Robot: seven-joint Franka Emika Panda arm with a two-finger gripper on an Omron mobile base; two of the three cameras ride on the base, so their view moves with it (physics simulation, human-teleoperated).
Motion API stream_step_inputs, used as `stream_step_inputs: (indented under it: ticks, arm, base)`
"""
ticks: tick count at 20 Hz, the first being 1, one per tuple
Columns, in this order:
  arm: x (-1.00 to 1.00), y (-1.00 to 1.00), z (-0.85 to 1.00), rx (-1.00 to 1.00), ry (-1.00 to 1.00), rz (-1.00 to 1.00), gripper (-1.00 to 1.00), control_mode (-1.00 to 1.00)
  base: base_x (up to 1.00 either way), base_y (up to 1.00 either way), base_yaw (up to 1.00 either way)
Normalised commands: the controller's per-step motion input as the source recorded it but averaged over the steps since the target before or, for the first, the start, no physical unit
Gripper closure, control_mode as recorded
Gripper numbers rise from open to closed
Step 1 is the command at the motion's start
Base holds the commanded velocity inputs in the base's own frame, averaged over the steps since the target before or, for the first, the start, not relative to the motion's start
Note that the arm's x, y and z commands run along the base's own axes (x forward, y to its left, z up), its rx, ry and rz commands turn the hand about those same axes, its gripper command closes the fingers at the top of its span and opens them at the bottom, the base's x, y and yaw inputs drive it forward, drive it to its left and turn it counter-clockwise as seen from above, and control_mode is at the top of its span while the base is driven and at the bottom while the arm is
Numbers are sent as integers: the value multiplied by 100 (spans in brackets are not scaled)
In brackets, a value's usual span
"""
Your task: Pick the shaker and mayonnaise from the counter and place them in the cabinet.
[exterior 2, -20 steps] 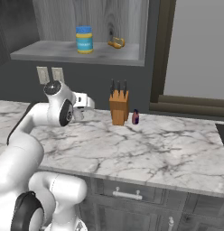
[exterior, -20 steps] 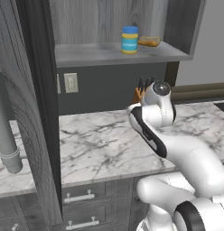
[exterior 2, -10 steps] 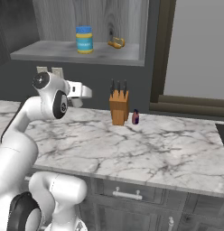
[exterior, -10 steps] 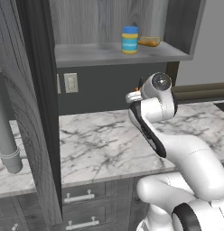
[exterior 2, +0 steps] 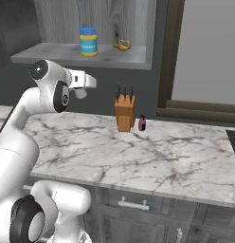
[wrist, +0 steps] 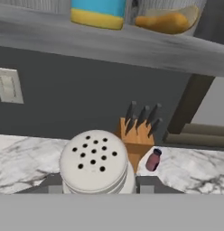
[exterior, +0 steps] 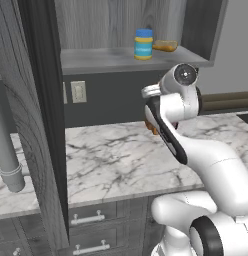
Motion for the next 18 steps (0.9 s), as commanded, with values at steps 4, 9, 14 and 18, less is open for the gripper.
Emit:
stream_step_inputs:
  ticks: [4, 9, 14, 18]
  arm:
    - [1, -12, 44, 0, -7, 0, 100, -100]
    - [2, -12, 48, -1, -8, -1, 100, -100]
    - [12, -13, 48, 0, -9, -1, 100, -100]
    - [22, -14, 40, 0, -7, 0, 100, -100]
  base:
    - [0, 0, 0]
    - [0, 0, 0]
    - [0, 0, 0]
    - [0, 0, 0]
